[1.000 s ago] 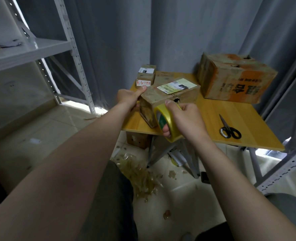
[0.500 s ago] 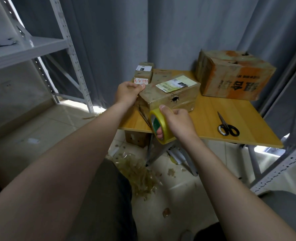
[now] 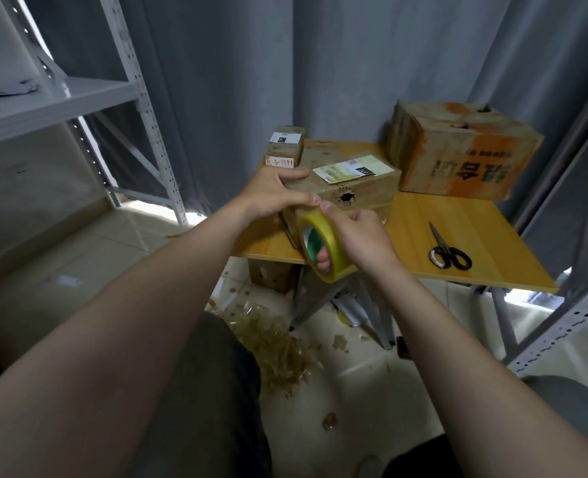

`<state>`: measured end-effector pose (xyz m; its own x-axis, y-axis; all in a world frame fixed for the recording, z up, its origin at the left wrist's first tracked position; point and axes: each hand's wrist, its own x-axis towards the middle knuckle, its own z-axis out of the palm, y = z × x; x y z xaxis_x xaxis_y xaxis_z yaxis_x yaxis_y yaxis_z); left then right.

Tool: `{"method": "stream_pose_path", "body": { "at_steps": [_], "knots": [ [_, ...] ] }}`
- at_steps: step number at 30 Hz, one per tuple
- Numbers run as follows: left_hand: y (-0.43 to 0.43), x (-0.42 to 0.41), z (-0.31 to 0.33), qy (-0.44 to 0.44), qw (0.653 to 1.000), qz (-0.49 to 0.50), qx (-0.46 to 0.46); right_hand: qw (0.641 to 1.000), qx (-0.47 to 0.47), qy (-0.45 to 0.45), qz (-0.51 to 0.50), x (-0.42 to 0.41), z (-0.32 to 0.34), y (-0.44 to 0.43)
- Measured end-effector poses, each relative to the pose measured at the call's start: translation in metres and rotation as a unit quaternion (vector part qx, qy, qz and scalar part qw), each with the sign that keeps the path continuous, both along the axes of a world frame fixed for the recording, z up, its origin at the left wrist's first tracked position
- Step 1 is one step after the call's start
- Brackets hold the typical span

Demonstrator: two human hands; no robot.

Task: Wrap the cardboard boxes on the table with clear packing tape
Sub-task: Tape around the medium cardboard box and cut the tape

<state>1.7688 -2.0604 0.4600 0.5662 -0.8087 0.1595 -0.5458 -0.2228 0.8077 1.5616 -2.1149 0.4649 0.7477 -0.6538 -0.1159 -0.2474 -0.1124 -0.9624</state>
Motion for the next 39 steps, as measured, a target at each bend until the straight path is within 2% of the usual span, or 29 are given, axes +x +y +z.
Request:
{"method": "stream_pose_path", "body": {
  "at_steps": [3,10,15,21,24,29,35,39],
  "knots": [
    [-0.006,0.001,0.007,-0.002,1.0,0.006,0.027,0.998,-0.03,0.062,-0.008,-0.013,-0.005,-0.002],
    [-0.004,0.001,0.021,-0.018,0.998,0.01,0.06,0.998,-0.044,0.047,-0.015,-0.027,-0.002,-0.002],
    [0.001,0.006,0.027,0.041,0.997,0.027,0.056,0.993,-0.082,0.074,-0.044,-0.037,-0.008,-0.002],
    [0.006,0.015,0.033,0.064,0.992,0.055,0.093,0.997,-0.065,0.013,-0.031,-0.039,0.001,0.007],
    [0.011,0.022,0.035,0.071,0.991,0.045,0.107,0.996,-0.089,-0.008,-0.022,-0.041,0.001,0.01],
    [0.011,0.032,0.037,0.099,0.985,0.038,0.138,0.995,-0.095,0.004,-0.034,-0.034,-0.001,0.01],
    [0.015,0.04,0.034,0.164,0.975,0.031,0.149,0.989,-0.116,0.073,-0.047,-0.023,-0.011,0.005],
    [0.021,0.047,0.025,0.208,0.963,0.02,0.17,0.99,-0.113,0.069,-0.043,-0.02,-0.009,0.009]
  ]
}}
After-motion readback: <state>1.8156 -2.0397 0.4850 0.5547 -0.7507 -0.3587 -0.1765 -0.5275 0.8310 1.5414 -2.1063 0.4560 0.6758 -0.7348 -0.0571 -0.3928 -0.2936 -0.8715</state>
